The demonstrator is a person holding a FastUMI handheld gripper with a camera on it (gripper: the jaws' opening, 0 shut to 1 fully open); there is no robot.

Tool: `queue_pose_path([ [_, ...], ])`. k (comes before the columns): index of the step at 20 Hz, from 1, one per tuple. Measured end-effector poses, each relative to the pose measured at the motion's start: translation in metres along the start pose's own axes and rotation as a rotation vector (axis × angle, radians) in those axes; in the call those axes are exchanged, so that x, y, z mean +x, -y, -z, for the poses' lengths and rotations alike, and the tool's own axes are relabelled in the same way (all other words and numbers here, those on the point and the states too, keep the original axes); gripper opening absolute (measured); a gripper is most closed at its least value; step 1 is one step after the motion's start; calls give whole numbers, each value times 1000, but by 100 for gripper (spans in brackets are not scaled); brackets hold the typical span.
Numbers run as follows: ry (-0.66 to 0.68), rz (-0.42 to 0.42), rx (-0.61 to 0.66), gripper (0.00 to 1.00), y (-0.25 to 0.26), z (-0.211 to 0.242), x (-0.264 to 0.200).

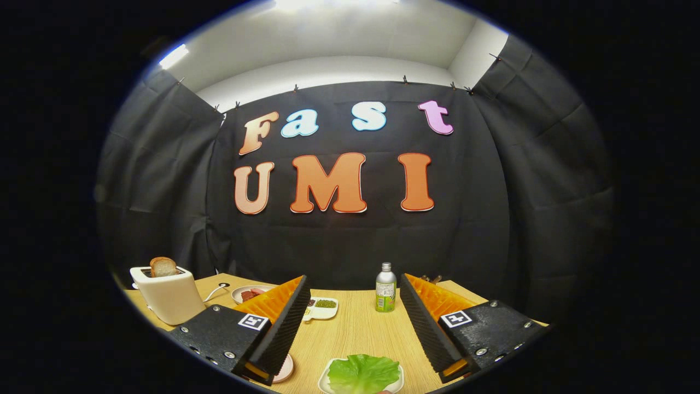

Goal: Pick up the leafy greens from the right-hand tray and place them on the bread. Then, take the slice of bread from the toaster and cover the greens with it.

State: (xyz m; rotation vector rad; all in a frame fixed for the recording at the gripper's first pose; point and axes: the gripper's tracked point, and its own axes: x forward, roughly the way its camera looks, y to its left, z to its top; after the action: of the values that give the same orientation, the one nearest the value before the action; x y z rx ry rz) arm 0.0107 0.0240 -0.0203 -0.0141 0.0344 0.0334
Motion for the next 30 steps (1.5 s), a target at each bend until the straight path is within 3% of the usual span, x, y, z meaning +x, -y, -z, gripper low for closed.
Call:
queue_pose_path([
  [20,-157,-5,3,99,1,54,7],
  [30,-420,2,-60,99,11,116,2],
])
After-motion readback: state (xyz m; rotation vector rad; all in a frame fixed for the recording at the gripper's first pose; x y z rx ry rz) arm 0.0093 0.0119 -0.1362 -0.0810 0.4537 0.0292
